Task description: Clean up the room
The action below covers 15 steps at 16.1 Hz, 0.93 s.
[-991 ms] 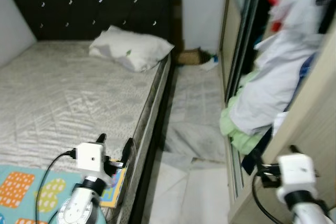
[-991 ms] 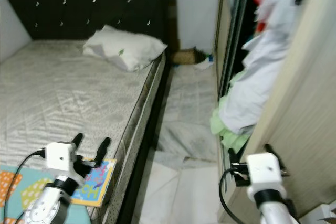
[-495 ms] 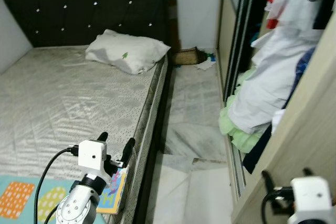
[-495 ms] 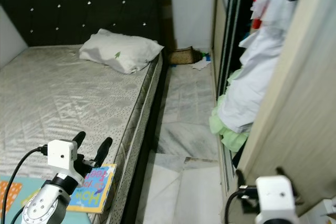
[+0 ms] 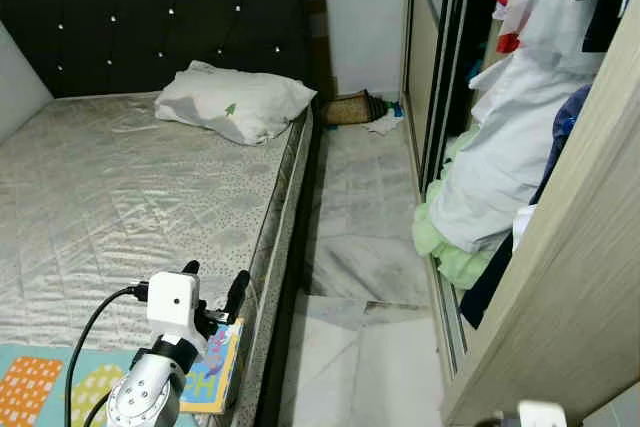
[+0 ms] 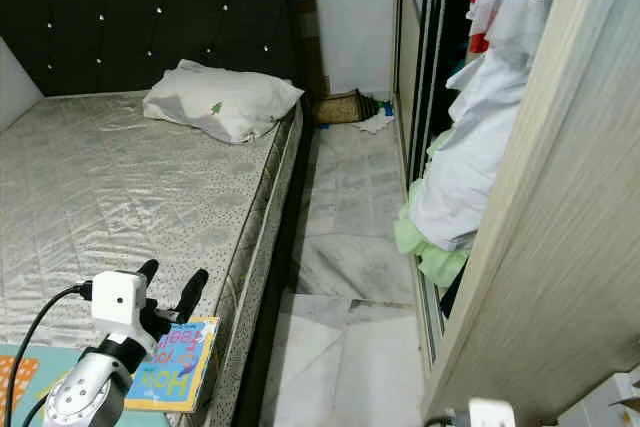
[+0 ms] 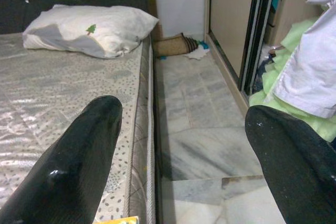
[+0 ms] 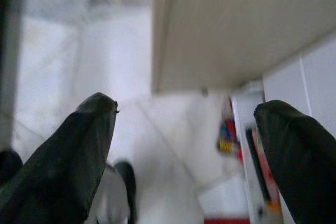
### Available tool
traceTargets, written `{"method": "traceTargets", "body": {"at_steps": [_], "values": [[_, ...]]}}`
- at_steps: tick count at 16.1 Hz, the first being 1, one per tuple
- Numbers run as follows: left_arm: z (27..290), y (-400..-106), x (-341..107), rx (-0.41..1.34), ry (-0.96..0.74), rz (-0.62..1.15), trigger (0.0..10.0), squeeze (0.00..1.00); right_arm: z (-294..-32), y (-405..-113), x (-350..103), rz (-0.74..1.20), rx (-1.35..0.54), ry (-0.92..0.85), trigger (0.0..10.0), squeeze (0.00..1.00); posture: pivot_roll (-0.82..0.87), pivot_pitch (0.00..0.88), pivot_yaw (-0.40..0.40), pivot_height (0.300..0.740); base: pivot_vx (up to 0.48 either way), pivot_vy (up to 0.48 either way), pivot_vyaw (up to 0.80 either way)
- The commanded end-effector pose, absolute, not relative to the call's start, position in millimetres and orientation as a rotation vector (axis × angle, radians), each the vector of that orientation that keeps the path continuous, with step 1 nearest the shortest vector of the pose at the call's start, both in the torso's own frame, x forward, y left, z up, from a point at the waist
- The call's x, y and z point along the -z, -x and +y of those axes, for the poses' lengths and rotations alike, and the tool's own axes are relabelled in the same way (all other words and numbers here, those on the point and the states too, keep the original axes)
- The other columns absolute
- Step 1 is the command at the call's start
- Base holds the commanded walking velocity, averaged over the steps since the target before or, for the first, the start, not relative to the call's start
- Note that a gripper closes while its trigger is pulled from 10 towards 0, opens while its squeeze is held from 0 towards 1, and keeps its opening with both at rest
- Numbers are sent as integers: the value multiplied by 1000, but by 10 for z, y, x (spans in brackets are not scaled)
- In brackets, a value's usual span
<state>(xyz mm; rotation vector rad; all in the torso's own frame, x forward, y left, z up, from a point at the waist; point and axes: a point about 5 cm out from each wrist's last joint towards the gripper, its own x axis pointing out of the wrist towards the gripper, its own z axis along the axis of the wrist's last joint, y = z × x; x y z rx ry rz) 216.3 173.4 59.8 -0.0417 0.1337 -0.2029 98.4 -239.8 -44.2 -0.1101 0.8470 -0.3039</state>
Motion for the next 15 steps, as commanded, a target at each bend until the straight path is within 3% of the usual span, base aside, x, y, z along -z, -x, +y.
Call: {"method": "traceTargets", "body": {"at_steps": [1, 5, 11, 12, 15], "values": [[1795, -2175, -585, 182, 20, 134, 10000, 0, -2413, -950, 515, 865, 332, 82, 10000, 0, -220, 0, 110, 740, 0, 0, 0], [1817, -2227, -541, 182, 20, 139, 10000, 0, -2462, -882, 795, 997, 252, 229, 10000, 0, -209, 0, 112, 740, 0, 0, 231], [1801, -2214, -554, 186, 22, 126, 10000, 0, -2303, -1081, 936, 1029, 159, 298, 10000, 0, -191, 0, 107, 740, 0, 0, 800], [1797, -2204, -554, 186, 23, 128, 10000, 0, -2519, -708, 941, 1047, 153, 329, 10000, 0, -189, 0, 107, 740, 0, 0, 800], [1783, -2199, -564, 187, 22, 126, 10000, 0, -2584, -584, 939, 1039, 154, 336, 10000, 0, -182, 0, 105, 740, 0, 0, 577]]}}
